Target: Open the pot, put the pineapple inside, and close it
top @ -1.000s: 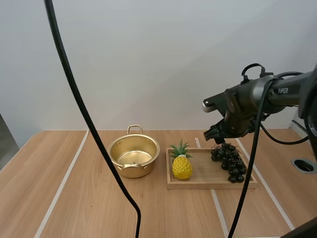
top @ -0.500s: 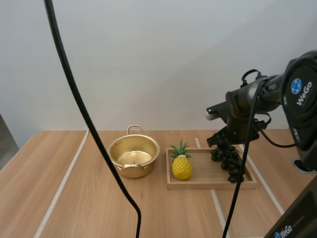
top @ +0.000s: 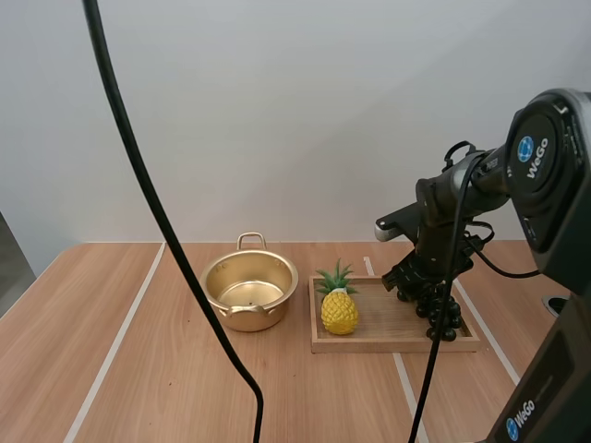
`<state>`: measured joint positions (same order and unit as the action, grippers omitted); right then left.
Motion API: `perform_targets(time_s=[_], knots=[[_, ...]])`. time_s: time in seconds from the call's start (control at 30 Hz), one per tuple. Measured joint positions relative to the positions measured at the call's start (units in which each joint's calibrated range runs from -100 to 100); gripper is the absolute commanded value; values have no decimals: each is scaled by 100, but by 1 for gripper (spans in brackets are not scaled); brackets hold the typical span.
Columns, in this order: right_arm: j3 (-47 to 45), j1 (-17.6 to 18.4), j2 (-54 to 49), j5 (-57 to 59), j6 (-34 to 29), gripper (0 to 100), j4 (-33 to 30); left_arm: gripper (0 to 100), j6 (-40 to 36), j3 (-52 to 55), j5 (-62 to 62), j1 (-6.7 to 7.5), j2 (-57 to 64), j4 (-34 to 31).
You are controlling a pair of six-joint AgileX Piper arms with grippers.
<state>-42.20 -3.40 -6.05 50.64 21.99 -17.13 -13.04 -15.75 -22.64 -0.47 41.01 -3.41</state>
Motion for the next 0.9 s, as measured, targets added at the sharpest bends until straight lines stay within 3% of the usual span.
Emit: perform_targets(time_s=[0.9], knots=[[16, 0, 237, -235, 122, 100, 57, 0, 0, 0, 0, 0, 0, -30]])
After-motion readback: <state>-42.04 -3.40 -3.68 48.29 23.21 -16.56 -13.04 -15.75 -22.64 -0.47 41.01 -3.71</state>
